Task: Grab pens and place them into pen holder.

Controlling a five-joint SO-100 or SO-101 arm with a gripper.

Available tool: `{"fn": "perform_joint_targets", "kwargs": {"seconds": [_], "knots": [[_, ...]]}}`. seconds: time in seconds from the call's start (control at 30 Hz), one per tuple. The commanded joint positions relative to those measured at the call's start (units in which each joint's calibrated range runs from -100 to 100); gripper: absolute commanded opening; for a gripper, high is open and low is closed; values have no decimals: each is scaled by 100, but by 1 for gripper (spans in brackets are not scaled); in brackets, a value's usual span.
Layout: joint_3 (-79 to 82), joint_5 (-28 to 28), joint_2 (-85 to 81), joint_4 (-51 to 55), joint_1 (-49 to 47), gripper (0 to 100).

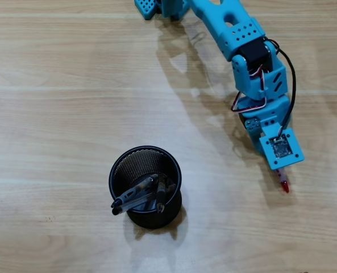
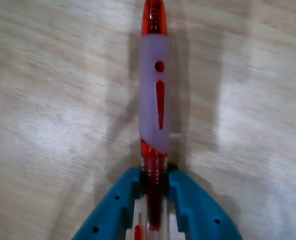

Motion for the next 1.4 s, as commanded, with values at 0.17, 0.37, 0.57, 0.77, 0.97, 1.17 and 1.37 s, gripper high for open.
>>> {"fn": "perform_joint_targets", "kwargs": {"seconds": [0.17, 0.37, 0.57, 0.77, 0.97, 1.17, 1.37], "knots": [[-89, -18, -86, 84, 88, 2], [-549, 17, -564, 92, 342, 2], [-98, 276, -1934, 110, 778, 2], [1200, 403, -3504, 67, 1286, 2], [2083, 632, -4798, 24, 2004, 2], [2488, 866, -5545, 6, 2621, 2], [3047, 957, -5655, -1896, 2766, 2]]}}
